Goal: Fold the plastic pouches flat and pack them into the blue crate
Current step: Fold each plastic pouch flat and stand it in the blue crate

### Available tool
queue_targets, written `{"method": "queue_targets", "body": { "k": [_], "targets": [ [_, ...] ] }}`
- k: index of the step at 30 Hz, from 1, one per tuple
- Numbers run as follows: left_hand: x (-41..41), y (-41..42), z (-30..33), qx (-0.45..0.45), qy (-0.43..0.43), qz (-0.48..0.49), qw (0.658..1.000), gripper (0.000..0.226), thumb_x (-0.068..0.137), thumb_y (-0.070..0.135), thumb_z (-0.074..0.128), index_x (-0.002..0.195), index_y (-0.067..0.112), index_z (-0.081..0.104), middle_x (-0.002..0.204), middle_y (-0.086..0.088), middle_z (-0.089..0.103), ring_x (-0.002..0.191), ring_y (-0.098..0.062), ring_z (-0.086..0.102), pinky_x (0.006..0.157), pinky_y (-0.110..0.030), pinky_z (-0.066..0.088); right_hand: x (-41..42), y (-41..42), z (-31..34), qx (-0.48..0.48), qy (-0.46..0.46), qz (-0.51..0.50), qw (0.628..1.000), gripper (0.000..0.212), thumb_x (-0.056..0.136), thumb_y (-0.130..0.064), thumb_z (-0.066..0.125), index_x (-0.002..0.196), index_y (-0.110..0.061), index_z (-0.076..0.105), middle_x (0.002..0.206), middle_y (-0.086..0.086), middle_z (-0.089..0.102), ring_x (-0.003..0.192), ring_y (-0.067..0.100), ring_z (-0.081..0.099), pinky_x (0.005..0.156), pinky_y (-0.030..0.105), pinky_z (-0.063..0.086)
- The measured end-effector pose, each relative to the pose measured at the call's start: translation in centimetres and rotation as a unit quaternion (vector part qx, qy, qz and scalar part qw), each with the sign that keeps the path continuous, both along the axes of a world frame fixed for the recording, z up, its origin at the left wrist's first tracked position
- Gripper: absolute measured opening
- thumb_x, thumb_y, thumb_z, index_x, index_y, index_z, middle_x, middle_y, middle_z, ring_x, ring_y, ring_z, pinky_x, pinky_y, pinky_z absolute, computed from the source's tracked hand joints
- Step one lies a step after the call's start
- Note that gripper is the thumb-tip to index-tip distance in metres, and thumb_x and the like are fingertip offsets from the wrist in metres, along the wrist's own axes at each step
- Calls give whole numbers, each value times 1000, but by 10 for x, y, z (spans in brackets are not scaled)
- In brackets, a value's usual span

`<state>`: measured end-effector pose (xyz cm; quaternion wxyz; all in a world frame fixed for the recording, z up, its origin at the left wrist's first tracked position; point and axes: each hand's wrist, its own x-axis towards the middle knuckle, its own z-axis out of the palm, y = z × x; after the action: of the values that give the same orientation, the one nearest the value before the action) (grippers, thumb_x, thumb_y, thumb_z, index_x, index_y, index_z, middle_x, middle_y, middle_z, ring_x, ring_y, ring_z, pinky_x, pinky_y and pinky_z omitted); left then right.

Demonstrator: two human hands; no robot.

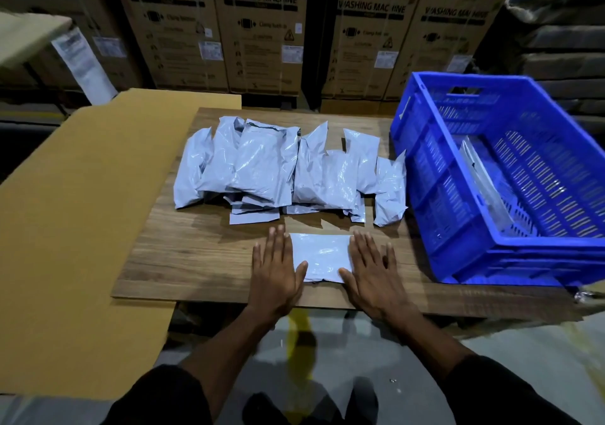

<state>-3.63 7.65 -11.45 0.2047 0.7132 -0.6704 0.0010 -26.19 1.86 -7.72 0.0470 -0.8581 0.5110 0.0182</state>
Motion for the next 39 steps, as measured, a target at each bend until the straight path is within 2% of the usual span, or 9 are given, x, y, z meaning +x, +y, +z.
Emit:
{"method": "queue_targets", "body": {
  "k": [2, 5, 14, 20, 22, 25, 27, 33, 39],
  "targets": [
    [-9, 3, 2, -17, -22, -49, 998, 67, 104, 44, 33, 153, -2, 38, 163, -20, 30, 153, -35, 25, 117, -61, 28, 7, 9, -1, -49, -4, 57, 997, 70, 102, -52, 22, 159, -12, 18, 168, 4, 7, 155, 24, 3, 120, 58, 12],
    [-14, 14, -1, -2, -53, -94, 994, 66, 106, 46, 26, 157, 4, 32, 167, -13, 23, 155, -32, 17, 118, -59, 29, 18, 20, -8, -51, -2, 140, 989, 65, 106, -50, 20, 159, -13, 22, 168, 3, 6, 155, 25, 2, 119, 57, 18],
    [-13, 18, -3, 31, -60, -107, 992, 69, 106, 54, 24, 161, 13, 26, 170, -9, 13, 156, -39, 8, 122, -57, 21, 20, 19, -10, 12, 29, 136, 990, 70, 105, -54, 19, 161, -16, 5, 168, 2, -11, 154, 25, -11, 119, 55, 6],
    [-8, 15, -1, 58, -62, -112, 990, 67, 107, 51, 15, 161, 12, 26, 170, -9, 16, 156, -37, 9, 123, -54, 11, 23, 19, 4, 52, 14, 122, 991, 69, 100, -58, 3, 159, -24, -9, 163, -8, -26, 148, 15, -30, 120, 51, -12],
    [-6, 9, 3, 57, -50, -83, 994, 63, 106, 43, 23, 153, 5, 41, 162, -12, 36, 152, -35, 26, 120, -52, 13, 26, 16, 9, 38, -9, 118, 992, 65, 104, -52, 11, 160, -20, 6, 167, -6, -10, 152, 16, -17, 121, 51, -10],
    [-9, -7, 16, 16, -8, -88, 996, 53, 101, 28, 34, 133, -5, 61, 136, -19, 63, 133, -38, 55, 116, -50, 31, 42, 8, 12, -5, -60, 112, 992, 57, 102, -38, 22, 150, -14, 41, 161, 2, 33, 151, 24, 22, 120, 51, 7],
    [-16, -14, 22, -8, 13, -97, 995, 48, 98, 22, 36, 124, -5, 66, 125, -19, 69, 120, -36, 64, 108, -44, 44, 53, 4, 11, 21, -69, 116, 991, 60, 97, -35, 23, 150, -12, 41, 158, 4, 39, 148, 26, 30, 122, 50, 12],
    [-7, -5, 0, 56, -15, -62, 996, 55, 106, 39, 30, 147, 11, 52, 151, -10, 52, 143, -37, 42, 112, -51, 39, 47, 1, -4, 6, -53, 94, 994, 62, 101, -48, 21, 154, -19, 34, 162, -2, 31, 150, 23, 23, 122, 48, 15],
    [4, 1, -7, 56, -28, -52, 997, 57, 106, 53, 28, 150, 24, 50, 156, -9, 46, 147, -42, 33, 113, -56, 33, 28, -6, -8, 24, -27, 45, 998, 80, 94, -73, 17, 158, -27, 19, 168, -3, 8, 154, 20, 1, 123, 49, 7]
  ]
}}
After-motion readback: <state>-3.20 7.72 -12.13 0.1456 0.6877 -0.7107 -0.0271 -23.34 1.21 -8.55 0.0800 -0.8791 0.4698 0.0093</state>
